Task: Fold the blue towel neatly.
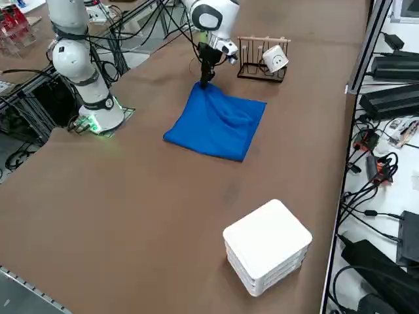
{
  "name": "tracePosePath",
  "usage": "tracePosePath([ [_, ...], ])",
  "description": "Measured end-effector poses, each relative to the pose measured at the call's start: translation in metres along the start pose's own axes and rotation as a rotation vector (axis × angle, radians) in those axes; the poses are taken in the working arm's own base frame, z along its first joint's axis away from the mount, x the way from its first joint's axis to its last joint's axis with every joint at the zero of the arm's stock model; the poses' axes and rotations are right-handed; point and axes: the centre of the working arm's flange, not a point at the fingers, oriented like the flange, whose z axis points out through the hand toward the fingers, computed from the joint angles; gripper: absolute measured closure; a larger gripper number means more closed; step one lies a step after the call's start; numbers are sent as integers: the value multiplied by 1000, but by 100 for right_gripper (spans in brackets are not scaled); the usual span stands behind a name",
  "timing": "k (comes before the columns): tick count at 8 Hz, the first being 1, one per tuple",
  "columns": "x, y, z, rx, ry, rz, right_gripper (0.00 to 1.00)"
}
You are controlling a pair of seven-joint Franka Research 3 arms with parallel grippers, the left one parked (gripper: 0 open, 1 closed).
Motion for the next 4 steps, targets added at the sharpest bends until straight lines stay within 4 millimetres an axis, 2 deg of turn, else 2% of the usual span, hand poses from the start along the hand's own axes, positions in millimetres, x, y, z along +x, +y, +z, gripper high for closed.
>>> tracePosePath([
  [4, 2, -15, 11, -13, -25, -25, 94],
])
